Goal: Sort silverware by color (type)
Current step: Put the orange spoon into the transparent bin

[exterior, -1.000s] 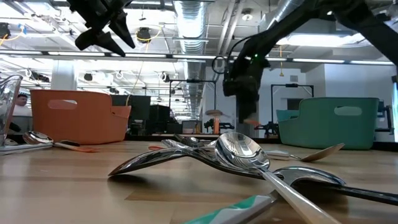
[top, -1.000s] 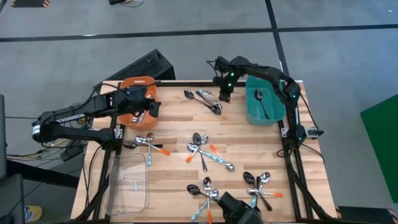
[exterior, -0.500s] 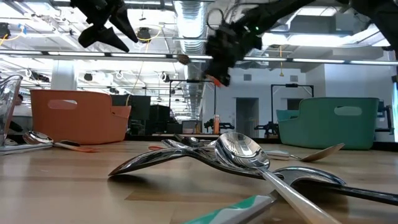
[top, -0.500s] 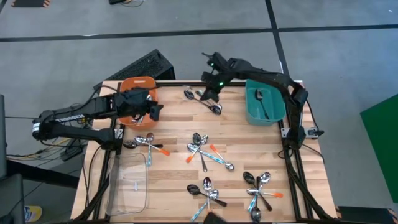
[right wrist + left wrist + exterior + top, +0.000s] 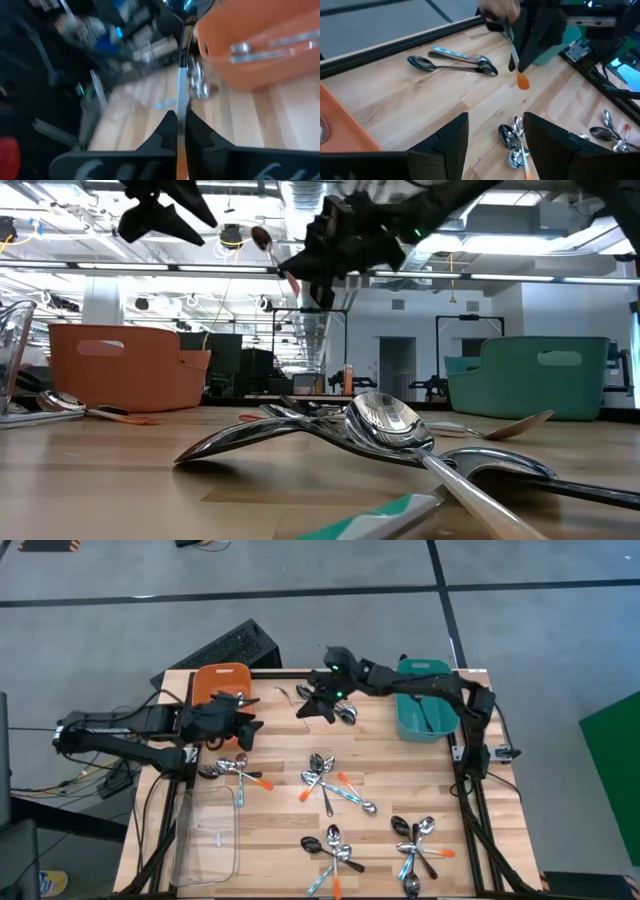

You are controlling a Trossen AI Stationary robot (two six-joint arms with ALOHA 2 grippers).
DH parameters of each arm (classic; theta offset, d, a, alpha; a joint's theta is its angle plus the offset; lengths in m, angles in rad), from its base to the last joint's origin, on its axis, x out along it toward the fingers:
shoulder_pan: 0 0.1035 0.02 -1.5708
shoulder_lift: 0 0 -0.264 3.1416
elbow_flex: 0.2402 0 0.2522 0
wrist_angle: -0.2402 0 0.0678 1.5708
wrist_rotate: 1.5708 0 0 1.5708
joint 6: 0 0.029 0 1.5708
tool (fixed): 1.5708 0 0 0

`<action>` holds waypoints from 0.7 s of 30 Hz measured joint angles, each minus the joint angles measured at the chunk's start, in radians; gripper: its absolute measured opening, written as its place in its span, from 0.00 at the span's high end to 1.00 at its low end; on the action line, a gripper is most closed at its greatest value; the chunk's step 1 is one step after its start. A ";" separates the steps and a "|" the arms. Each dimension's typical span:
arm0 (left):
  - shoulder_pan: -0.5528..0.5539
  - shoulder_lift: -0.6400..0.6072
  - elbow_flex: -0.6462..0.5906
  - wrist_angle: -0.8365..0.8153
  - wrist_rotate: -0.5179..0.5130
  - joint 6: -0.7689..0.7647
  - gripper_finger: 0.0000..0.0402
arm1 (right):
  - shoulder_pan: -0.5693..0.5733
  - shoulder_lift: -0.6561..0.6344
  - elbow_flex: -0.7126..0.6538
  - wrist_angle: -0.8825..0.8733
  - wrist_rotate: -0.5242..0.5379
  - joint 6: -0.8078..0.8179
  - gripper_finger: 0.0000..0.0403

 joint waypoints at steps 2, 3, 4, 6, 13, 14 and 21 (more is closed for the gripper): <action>-0.029 -0.003 0.000 0.007 -0.051 -0.014 0.56 | 0.001 -0.029 -0.117 0.221 -0.001 0.127 0.95; -0.039 -0.002 0.000 0.013 -0.070 -0.015 0.56 | 0.005 -0.039 -0.163 0.327 0.000 0.184 0.95; -0.044 -0.001 0.000 0.021 -0.080 -0.012 0.56 | 0.009 -0.046 -0.201 0.419 0.010 0.233 0.95; -0.046 0.012 0.000 0.062 -0.072 0.030 0.56 | 0.018 -0.054 -0.252 0.545 0.049 0.308 0.95; -0.002 0.072 -0.002 0.340 0.096 0.275 0.56 | 0.071 -0.056 -0.234 0.665 0.184 0.342 0.95; 0.004 0.078 -0.002 0.364 0.104 0.292 0.56 | 0.078 -0.063 -0.226 0.670 0.199 0.343 0.95; 0.051 0.042 -0.003 0.387 0.114 0.305 0.56 | 0.069 -0.196 -0.254 0.683 0.282 0.257 0.95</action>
